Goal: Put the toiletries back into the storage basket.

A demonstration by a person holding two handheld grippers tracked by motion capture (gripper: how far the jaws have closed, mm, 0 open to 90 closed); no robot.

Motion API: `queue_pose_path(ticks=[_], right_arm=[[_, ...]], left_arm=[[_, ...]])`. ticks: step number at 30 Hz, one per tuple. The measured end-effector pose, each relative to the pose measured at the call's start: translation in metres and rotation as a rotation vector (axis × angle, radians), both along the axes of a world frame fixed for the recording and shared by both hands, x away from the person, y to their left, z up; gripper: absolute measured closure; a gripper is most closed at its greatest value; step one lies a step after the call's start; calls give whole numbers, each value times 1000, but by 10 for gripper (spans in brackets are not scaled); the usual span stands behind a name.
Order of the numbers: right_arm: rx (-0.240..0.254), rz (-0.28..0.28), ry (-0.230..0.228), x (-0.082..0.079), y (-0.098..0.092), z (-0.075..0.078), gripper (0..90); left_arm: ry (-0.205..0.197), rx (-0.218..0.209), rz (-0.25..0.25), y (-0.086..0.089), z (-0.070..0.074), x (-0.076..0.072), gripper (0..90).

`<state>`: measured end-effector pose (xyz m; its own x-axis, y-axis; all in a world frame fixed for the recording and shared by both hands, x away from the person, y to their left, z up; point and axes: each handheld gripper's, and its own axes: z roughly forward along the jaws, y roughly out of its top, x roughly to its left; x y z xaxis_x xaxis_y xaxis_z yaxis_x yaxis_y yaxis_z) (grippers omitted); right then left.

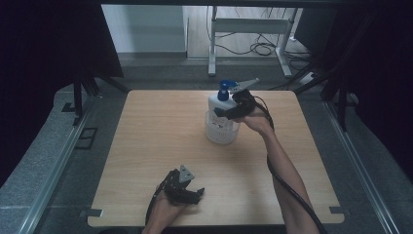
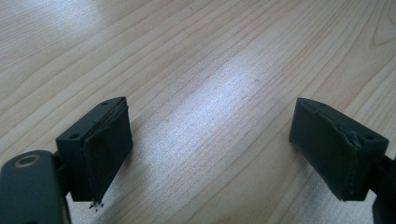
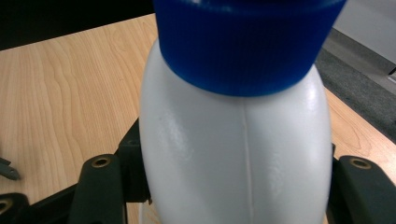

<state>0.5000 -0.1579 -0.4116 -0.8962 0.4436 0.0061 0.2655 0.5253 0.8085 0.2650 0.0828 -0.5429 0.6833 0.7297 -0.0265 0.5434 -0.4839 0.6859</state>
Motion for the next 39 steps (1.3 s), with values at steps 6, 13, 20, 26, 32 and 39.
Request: queue_pose_path(ticks=[6, 13, 20, 26, 32, 39], right_arm=[[-26, 7, -17, -1, 2, -1, 351], [-16, -14, -27, -1, 1, 0, 257], [-8, -29, -37, -2, 0, 0, 127], [-9, -39, -39, -4, 1, 1, 18], [-13, -45, -45, -7, 1, 4, 0], [-14, -51, -60, -12, -1, 10, 0]], left_arm=[[0, 0, 0, 0, 0, 0, 126], [-2, 2, -3, 0, 0, 0, 126], [-3, 2, -3, 0, 0, 0, 126], [-3, 2, -3, 0, 0, 0, 126], [-3, 2, -2, 0, 0, 0, 126], [-2, 3, -2, 0, 0, 0, 126]])
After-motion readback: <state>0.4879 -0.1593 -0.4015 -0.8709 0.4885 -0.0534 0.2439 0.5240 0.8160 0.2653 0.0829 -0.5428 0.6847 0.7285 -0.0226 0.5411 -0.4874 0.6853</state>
